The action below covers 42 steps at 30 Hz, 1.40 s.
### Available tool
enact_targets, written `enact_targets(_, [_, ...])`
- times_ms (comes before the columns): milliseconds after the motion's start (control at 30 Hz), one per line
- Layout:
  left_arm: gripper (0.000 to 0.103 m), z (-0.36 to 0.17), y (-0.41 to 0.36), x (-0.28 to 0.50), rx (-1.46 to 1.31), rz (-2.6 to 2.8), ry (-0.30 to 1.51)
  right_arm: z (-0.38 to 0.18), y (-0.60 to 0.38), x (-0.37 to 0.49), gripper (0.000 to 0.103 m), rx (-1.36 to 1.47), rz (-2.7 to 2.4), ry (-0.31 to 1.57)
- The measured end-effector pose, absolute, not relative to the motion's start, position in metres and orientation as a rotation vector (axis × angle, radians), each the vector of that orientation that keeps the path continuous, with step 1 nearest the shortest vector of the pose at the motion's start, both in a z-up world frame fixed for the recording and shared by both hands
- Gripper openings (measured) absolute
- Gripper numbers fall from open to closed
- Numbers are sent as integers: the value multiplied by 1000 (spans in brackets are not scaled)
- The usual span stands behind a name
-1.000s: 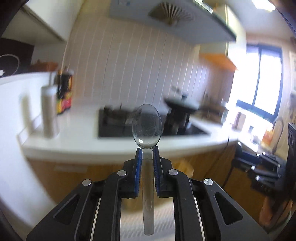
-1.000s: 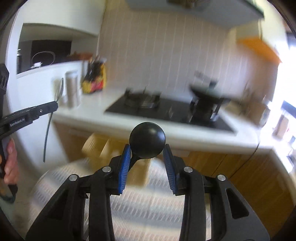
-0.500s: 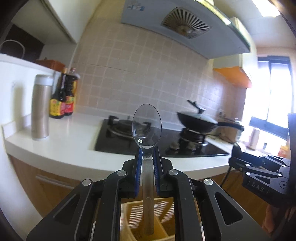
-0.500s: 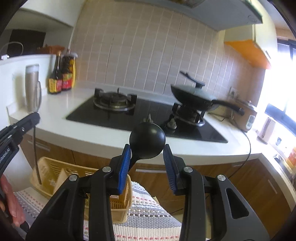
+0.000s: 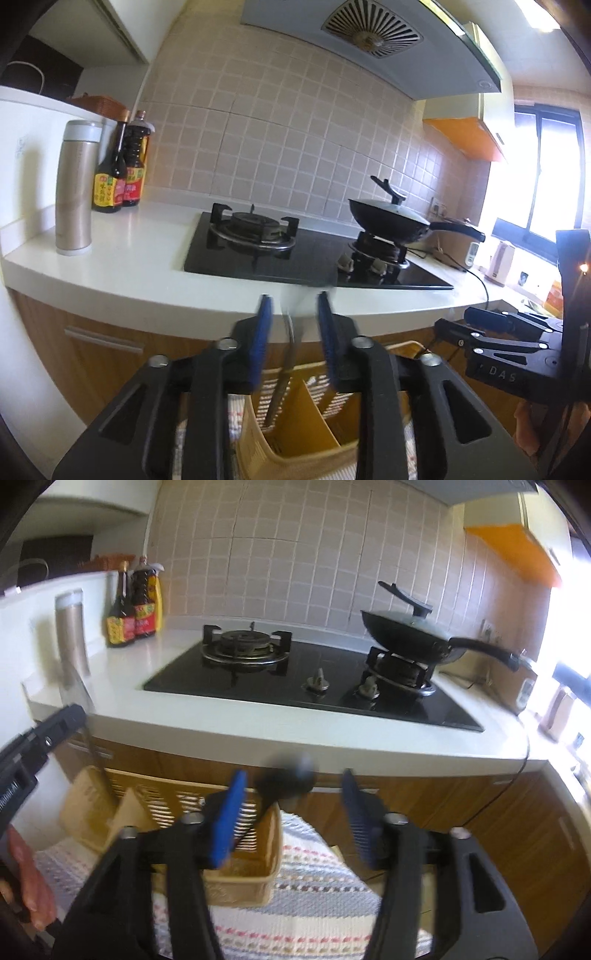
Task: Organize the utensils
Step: 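Open the left tool to drop the spoon into the caddy, then grasp a wooden chopstick with the left tool while the right tool grasps another chopstick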
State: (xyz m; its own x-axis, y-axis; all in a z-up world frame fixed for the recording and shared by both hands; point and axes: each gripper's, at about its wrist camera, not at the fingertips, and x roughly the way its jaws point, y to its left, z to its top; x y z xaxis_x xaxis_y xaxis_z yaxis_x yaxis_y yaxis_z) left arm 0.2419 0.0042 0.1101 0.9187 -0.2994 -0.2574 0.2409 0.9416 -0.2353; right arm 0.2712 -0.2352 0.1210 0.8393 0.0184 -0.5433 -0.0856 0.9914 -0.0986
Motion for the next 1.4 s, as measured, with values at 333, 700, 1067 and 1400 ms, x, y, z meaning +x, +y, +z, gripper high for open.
enact_targets(333, [44, 156, 24, 180, -228, -329, 301, 155, -250, 206, 58, -26, 144, 581])
enact_targets(700, [46, 157, 47, 120, -195, -364, 565, 141, -247, 137, 58, 24, 273, 769])
enact_targets(1067, [45, 33, 75, 97, -124, -304, 1003, 41, -214, 115, 58, -73, 384, 1145])
enact_targets(1400, [42, -33, 63, 73, 15, -317, 1194, -6, -194, 117, 37, -112, 454, 1278])
